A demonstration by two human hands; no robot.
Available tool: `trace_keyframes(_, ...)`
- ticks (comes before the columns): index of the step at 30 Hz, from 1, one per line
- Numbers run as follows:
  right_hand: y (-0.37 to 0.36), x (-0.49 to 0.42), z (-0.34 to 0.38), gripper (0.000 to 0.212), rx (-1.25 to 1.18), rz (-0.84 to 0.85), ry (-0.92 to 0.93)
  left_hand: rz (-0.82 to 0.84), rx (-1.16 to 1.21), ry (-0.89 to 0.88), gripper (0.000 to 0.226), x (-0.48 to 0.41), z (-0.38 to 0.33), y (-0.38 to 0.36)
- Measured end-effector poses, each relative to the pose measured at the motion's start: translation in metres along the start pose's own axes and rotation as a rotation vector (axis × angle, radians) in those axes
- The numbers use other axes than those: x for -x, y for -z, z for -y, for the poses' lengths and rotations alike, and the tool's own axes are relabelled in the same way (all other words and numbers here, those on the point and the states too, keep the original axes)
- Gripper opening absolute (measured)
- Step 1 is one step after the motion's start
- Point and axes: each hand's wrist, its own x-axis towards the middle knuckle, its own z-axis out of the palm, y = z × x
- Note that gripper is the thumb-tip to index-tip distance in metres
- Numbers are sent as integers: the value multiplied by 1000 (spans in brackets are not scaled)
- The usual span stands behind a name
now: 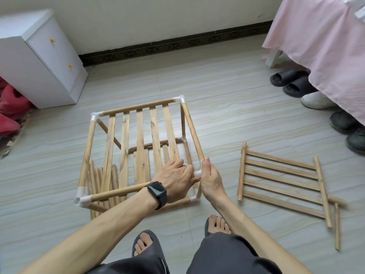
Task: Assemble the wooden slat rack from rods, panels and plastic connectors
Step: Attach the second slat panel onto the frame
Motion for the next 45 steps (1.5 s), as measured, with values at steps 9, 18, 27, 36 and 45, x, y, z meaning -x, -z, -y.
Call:
trace_keyframes(9,-10,2,3,65,-25,33,-82,-63,42,15,32,1,0,-6)
trace_keyframes(18,11,-13,6,46,79,178,-60,-66,16,242,75,36,39,-2)
trace_keyframes(27,-18,-21,11,50,58,79,-62,108,-18,321,20,39,36,-11)
trace_keyframes(36,-38,-16,7,45,77,64,-45,116,4,290,19,39,49,-12)
trace_keyframes(45,-9,-8,-10,47,-66,299,-124,31,-68,5,18,34,73,-3)
